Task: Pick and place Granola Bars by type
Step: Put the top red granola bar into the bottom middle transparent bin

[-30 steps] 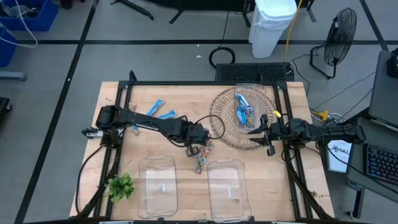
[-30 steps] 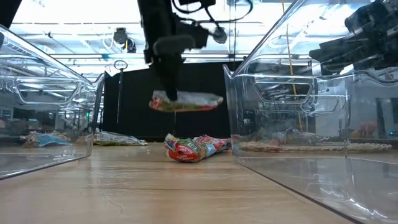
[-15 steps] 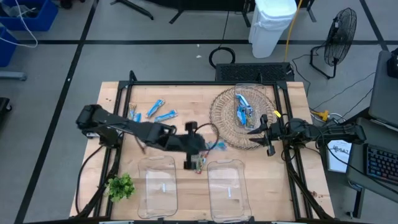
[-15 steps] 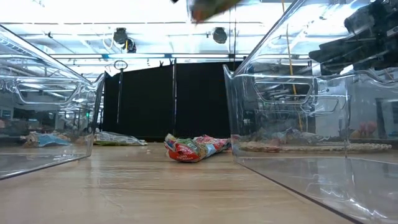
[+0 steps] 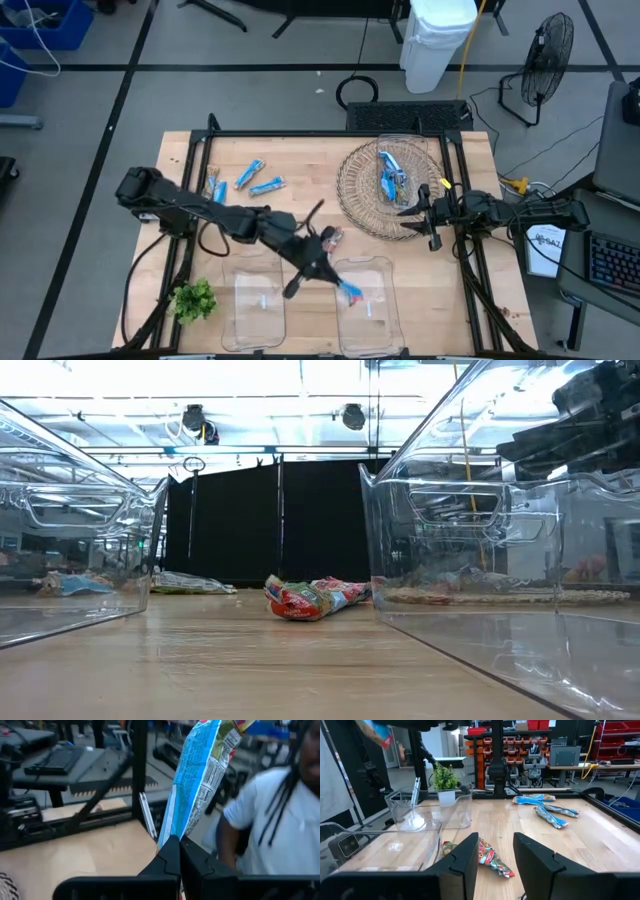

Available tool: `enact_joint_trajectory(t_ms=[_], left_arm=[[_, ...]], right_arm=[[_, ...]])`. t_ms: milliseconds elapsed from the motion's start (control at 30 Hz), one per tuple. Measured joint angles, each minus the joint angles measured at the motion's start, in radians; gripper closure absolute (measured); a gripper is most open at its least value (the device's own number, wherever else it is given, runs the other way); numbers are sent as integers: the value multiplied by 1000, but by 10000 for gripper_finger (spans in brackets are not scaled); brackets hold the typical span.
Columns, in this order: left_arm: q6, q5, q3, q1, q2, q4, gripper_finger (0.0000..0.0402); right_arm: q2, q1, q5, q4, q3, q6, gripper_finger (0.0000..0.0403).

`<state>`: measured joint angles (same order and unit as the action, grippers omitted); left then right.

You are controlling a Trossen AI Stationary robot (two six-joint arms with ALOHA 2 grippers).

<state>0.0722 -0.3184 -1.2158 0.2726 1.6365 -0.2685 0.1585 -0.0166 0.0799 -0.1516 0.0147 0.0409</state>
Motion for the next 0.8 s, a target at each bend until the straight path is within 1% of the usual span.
enact_joint_trajectory(t_ms=[100,233,467,600,800], left_arm=[[48,-6,0,-21,-1,-48,400],[113,3,-1,-47,0,-47,400],[347,-1,-1,-110,60,-38,400],[463,-63,-1,-129,116,-25,400],[553,-153,-1,-121,175,-20,400]], right_arm=[[0,0,0,0,0,0,289],[0,0,0,0,0,0,289],[0,0,0,0,0,0,289],[0,0,0,0,0,0,289],[0,0,0,0,0,0,289]])
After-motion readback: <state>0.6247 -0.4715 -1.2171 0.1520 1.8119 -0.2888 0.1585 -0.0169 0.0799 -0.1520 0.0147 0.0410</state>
